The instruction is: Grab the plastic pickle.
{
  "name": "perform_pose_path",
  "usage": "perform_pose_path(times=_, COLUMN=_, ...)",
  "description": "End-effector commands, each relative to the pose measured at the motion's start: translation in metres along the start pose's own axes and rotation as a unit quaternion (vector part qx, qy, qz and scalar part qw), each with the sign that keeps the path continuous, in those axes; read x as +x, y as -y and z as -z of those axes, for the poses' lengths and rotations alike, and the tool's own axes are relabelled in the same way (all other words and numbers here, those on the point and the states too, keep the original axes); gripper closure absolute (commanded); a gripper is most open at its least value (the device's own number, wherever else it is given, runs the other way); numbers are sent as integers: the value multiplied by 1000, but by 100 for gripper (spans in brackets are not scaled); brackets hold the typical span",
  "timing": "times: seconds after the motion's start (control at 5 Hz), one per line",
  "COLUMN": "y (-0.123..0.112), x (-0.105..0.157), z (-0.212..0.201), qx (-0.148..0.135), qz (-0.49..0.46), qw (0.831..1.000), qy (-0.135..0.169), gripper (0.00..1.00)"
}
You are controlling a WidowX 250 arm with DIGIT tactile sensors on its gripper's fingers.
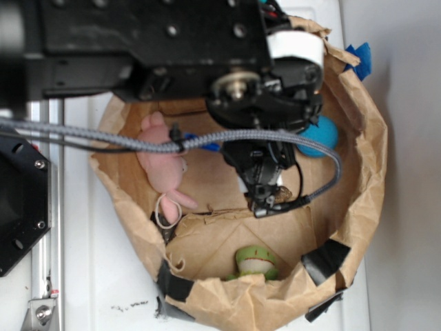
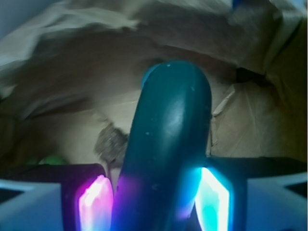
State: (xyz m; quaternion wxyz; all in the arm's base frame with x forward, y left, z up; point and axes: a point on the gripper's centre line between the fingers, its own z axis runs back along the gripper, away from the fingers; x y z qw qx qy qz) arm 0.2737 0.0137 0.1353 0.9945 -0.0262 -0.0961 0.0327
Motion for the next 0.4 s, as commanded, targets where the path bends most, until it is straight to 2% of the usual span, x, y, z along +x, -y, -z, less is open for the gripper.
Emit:
perform_pose_path(times=0.0, y=-5, x=7, z=-42, qx=-18, qz=23, qw=999, qy=16, gripper=100)
perform_pose_path(times=0.2, y=-4, x=6, z=-40, qx=-15, qz=24, qw=1000, qy=8, gripper=100)
